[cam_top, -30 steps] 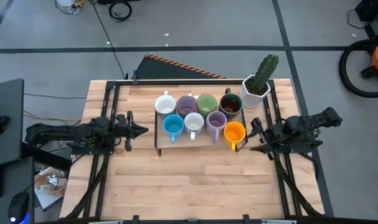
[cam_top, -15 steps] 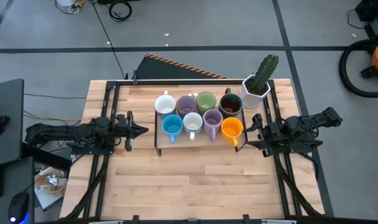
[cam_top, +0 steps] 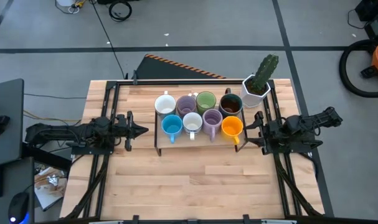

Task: Place coffee mugs
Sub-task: Adjust the green mug

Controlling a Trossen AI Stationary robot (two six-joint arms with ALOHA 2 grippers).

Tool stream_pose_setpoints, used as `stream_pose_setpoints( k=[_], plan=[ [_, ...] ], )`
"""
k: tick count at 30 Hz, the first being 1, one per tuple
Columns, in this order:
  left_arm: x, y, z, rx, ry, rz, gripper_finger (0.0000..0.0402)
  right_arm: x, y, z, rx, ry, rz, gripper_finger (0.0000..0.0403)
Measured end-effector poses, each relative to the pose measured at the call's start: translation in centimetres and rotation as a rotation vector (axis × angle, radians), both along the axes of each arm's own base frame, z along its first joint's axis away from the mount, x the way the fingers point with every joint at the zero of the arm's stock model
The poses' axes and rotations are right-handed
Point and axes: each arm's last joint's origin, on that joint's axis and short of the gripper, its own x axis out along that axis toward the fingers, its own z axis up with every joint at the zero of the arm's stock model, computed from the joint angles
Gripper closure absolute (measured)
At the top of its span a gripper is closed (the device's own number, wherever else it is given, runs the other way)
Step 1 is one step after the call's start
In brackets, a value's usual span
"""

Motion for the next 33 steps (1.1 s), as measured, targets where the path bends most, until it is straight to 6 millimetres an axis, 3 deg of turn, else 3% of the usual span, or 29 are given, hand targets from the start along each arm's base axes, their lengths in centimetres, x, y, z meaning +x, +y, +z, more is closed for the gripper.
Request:
stream_pose_setpoints(
  k=[5, 13, 24, 33],
  plan=[
    [0.0, 0.0, 0.0, -0.001, 0.0, 0.0, 0.0388, -0.8, -0.3, 2.0, 0.012, 0.004, -0.022, 0.0189],
    [0.0, 0.0, 0.4, 0.0, -0.041, 0.0, 0.0388, -1.2, -0.5, 3.4, -0.024, -0.037, -0.058, 0.0195],
    [0.0, 0.0, 0.3, 0.0, -0.034, 0.0, 0.0388, 0.6, 0.1, 4.2, -0.065, -0.034, -0.055, 0.0195],
    [0.0, 0.0, 0.3, 0.0, -0.034, 0.0, 0.0388, 3.9, 0.5, 10.1, -0.127, 0.12, -0.249, 0.0195]
  ],
)
